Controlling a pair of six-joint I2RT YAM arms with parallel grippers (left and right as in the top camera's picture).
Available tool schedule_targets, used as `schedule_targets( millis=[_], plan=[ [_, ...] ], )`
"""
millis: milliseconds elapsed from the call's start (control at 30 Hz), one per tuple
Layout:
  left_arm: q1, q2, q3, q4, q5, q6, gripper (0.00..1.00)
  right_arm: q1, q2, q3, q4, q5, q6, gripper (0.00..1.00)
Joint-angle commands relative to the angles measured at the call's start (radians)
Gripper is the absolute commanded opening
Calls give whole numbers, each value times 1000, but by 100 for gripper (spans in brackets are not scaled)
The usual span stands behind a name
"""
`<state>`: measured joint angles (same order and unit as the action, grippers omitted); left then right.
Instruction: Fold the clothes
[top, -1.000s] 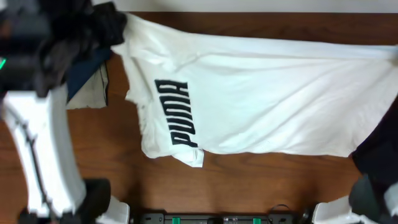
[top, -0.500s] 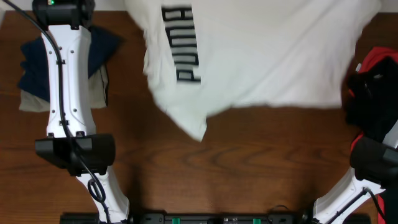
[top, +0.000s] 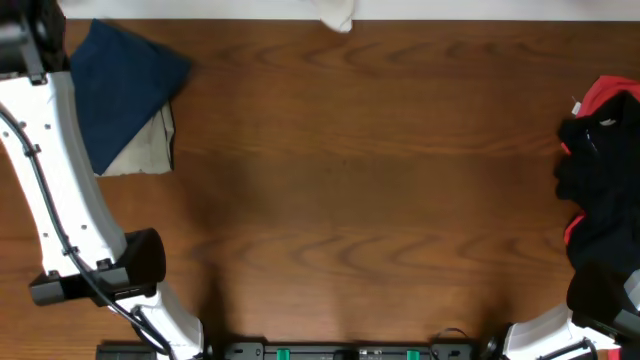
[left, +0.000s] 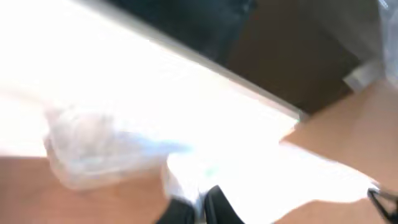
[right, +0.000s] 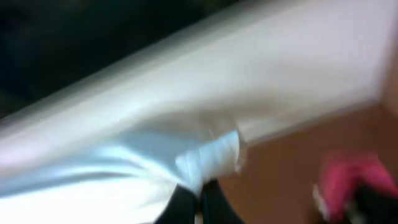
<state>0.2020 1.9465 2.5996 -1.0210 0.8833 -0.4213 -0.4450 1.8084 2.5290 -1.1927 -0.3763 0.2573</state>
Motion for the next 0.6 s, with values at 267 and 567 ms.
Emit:
schedule_targets(
  millis=[267, 567],
  plan=[
    [-101, 60, -379, -599, -350, 504, 7, -6, 195, -336, -387, 315, -140, 1],
    [-154, 54, -977, -564, -350, 560, 6, -20, 195, -759, -397, 414, -140, 1]
  ],
)
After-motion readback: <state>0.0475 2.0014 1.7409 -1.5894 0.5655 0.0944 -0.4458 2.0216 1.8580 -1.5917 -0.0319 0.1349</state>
